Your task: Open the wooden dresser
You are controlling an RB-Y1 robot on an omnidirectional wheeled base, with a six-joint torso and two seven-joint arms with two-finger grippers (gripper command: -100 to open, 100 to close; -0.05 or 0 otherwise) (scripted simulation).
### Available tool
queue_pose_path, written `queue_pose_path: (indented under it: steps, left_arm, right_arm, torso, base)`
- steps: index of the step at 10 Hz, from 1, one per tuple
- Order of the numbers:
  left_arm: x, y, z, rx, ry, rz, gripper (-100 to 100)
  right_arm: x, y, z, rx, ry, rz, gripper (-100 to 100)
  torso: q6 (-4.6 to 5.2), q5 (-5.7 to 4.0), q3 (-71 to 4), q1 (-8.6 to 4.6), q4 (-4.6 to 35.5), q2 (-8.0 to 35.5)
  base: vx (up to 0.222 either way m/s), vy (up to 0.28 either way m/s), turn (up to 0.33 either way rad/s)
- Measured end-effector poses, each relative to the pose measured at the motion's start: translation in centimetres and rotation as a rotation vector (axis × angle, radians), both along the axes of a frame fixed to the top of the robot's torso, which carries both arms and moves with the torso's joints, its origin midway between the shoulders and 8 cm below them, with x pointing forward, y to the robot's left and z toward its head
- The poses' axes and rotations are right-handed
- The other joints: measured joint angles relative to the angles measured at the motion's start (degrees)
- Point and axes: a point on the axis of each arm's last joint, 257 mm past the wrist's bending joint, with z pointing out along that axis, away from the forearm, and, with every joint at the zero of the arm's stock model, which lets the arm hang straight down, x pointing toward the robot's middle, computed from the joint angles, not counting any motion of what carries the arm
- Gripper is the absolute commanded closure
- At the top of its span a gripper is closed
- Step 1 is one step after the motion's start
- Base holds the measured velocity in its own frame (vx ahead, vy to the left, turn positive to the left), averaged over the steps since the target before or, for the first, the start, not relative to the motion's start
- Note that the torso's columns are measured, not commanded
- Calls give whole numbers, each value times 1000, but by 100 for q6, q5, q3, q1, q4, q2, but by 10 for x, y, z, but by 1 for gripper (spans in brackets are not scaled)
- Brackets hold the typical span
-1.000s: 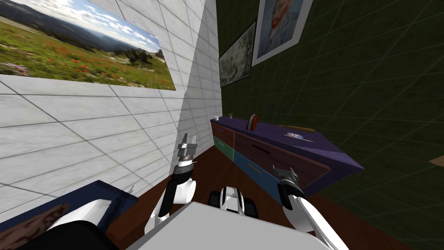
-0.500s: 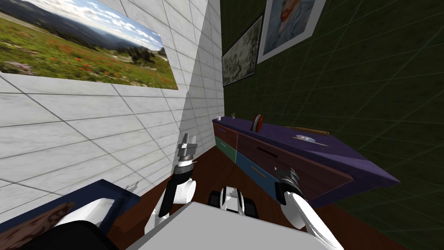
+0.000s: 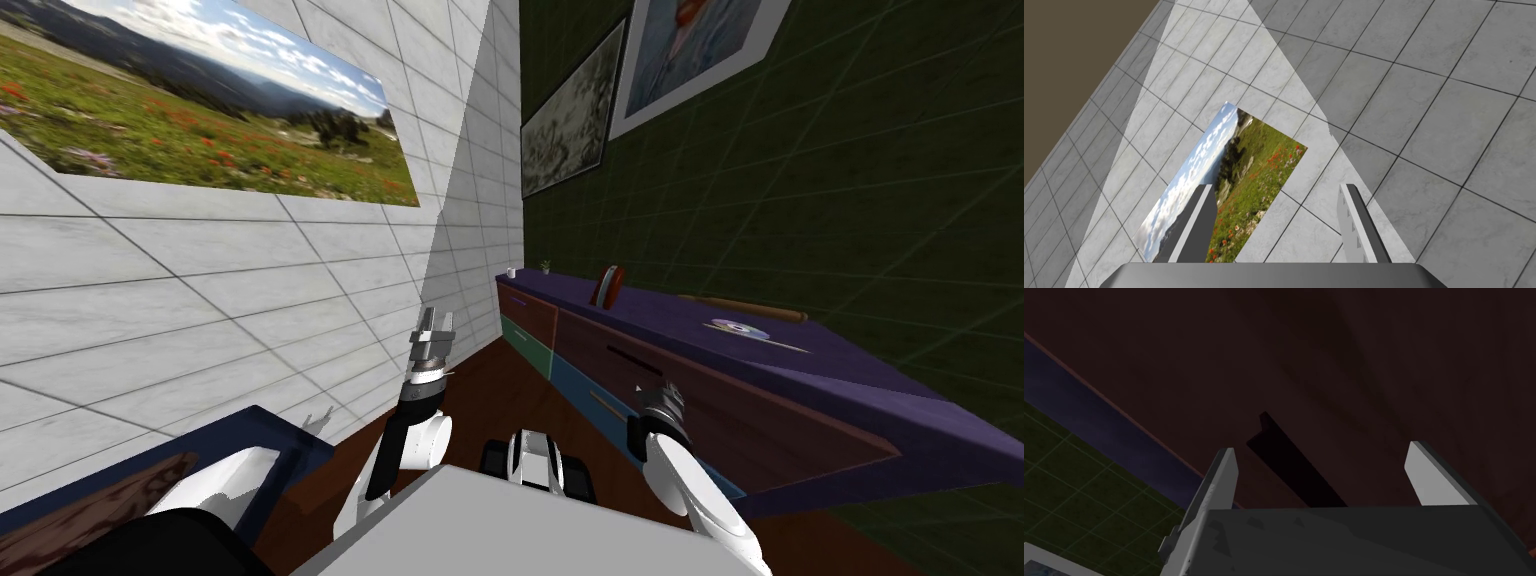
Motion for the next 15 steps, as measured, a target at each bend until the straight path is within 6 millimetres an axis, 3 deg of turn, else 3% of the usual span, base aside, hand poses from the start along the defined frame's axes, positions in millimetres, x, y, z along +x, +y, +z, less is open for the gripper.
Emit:
queue_pose_path:
  steps: [8,9,14,15]
  left_arm:
    - [0,0,0,0,0,0,0]
    - [0,0,0,0,0,0,0]
    - [0,0,0,0,0,0,0]
    - [0,0,0,0,0,0,0]
  right_arm:
    - [10,-18,17,-289,118,-2,-100]
    - [10,-18,17,-288,118,-2,100]
    - [13,-9,21,-290,116,9,100]
    - [13,-9,21,-290,117,10,-100]
  torso:
    - [1,-2,5,-7,2,8]
    - [0,-3,6,-8,3,10]
    - [-1,2,2,8,1,2]
    - [-1,-6,-15,-24,-6,-26]
  base:
    - [33,31,44]
    - [0,0,0]
    - [-118,106,-29]
    - [99,22,8]
